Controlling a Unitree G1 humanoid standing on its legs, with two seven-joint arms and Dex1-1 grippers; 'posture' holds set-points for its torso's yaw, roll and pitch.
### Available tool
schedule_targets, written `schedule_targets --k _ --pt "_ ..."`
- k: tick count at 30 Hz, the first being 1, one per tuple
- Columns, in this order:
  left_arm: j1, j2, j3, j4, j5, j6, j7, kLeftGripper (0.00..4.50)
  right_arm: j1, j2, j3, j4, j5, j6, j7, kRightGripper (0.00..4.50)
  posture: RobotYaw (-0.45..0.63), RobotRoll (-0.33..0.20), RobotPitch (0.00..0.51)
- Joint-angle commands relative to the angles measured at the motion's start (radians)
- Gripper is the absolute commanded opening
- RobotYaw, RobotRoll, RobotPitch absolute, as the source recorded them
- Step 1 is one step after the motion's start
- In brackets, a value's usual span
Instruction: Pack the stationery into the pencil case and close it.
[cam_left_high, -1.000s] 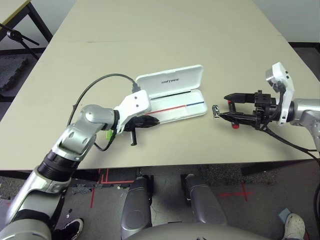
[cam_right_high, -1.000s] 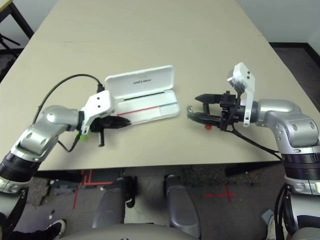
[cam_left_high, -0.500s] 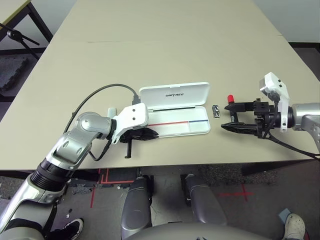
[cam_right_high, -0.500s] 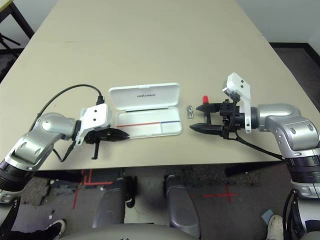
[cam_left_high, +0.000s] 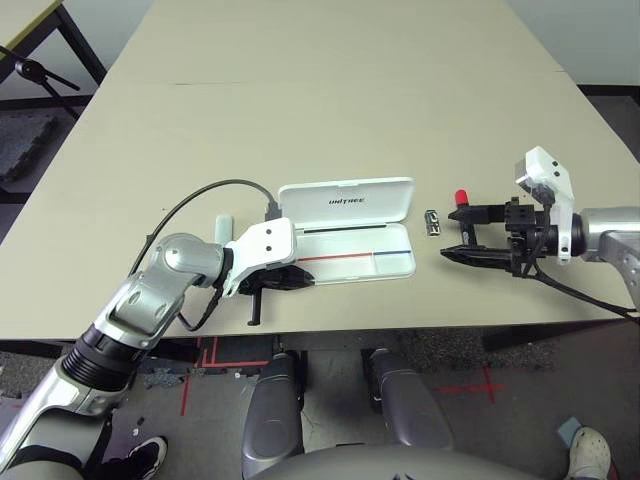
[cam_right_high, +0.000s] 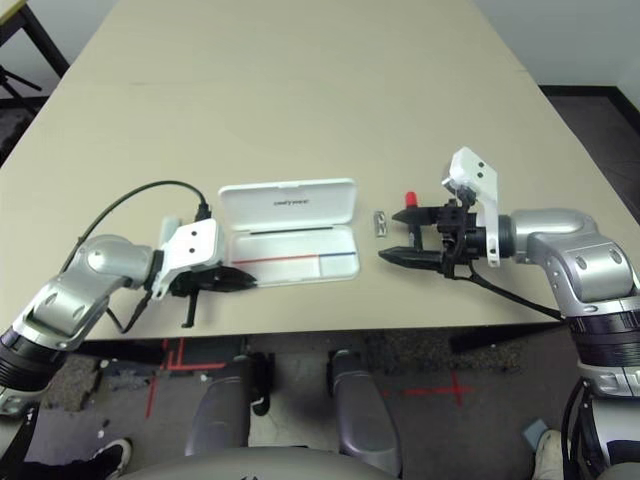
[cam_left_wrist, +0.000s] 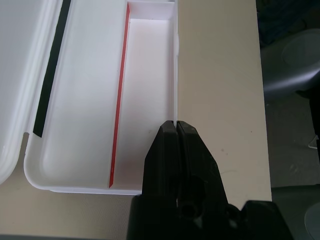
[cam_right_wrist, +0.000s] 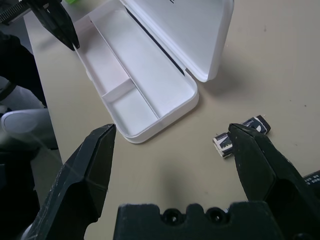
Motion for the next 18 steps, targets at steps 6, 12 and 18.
schedule_targets --k 6,12,18 --pt "0.027 0.008 0.003 -0.007 -0.004 -0.01 -0.006 0.49 -0.001 0.003 0.013 0.017 -0.013 -0.012 0.004 4.5 -0.07 0.0 0.189" --pt "0.03 0.016 0.085 -0.118 -0.131 0.06 -0.024 2.5 -0.009 -0.001 0.019 0.036 -0.013 -0.012 0.02 4.5 -0.07 0.0 0.189" --pt "0.031 0.059 0.209 -0.219 -0.294 0.157 -0.038 4.49 -0.004 0.001 0.004 0.037 0.002 -0.008 0.035 4.5 -0.06 0.0 0.194"
